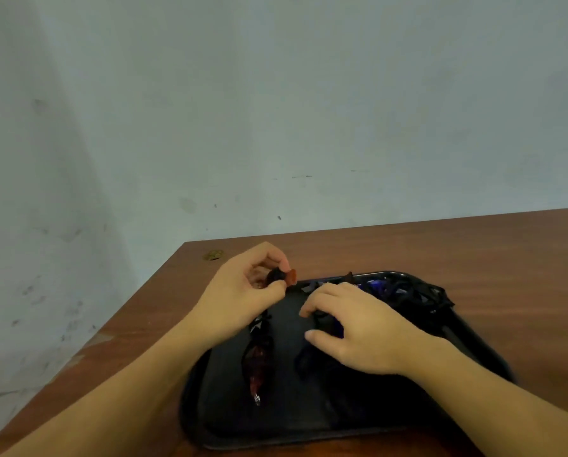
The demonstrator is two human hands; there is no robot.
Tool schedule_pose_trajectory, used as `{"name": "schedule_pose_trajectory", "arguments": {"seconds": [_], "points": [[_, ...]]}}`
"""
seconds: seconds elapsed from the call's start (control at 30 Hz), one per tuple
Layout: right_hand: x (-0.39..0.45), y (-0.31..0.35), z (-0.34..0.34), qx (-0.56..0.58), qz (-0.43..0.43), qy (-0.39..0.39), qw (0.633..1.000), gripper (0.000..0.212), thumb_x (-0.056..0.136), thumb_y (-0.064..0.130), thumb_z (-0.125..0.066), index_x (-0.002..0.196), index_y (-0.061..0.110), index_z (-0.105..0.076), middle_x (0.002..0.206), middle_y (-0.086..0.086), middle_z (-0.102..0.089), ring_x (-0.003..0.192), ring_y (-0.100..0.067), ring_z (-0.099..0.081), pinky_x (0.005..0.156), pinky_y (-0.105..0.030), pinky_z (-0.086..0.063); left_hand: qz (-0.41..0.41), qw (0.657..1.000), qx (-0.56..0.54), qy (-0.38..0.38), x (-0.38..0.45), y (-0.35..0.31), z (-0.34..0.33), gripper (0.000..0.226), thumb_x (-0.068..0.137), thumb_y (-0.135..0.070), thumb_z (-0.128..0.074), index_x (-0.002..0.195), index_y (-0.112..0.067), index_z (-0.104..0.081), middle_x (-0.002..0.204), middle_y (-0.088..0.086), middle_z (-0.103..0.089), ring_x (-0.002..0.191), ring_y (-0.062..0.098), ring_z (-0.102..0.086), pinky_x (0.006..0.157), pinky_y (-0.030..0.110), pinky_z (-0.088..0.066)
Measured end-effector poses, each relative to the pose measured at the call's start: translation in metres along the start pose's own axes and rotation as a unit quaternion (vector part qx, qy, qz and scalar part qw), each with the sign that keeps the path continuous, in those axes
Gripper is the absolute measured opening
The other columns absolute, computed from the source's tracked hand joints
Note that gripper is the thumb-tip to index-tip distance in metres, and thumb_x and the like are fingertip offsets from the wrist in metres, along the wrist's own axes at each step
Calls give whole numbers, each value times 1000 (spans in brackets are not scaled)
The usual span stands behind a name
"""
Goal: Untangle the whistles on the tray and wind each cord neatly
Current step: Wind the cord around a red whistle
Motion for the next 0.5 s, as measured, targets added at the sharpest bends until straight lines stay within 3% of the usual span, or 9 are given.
{"name": "schedule_pose_trajectory", "arguments": {"seconds": [0.17,0.33,0.43,0.5], "points": [[-12,-12,2,-92,-32,-8,995,41,96,57,-47,130,35,-52,131,14,-50,119,-13,-45,105,-33,-38,-47,985,141,93,17,-4,-13,39,82,-8,-68,112,-33,-63,110,-15,-61,102,4,-61,94,30,-51],[-20,-26,8,-105,-81,-17,991,37,97,54,-47,125,32,-57,129,11,-53,121,-16,-46,109,-34,-37,-65,960,211,172,35,7,-26,28,82,-4,-66,97,-27,-64,111,-11,-58,111,12,-61,100,39,-47],[-21,-28,9,-104,-88,-26,990,35,97,52,-48,124,32,-57,128,11,-53,119,-15,-46,103,-30,-40,-67,942,252,211,37,20,-28,29,82,-3,-67,95,-29,-62,110,-11,-61,117,12,-59,123,36,-21],[-22,-26,7,-103,-82,-25,991,34,97,52,-49,124,33,-57,127,12,-53,118,-15,-46,100,-29,-41,-68,931,272,231,35,27,-31,31,82,-3,-67,94,-31,-59,111,-12,-62,118,13,-58,125,34,-10]]}}
Point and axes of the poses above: each hand's wrist, its own x-axis towards the middle knuckle, its own z-axis out of the back of the hand, y = z × x, the point moved 1 cm from there along x, towards the middle knuckle
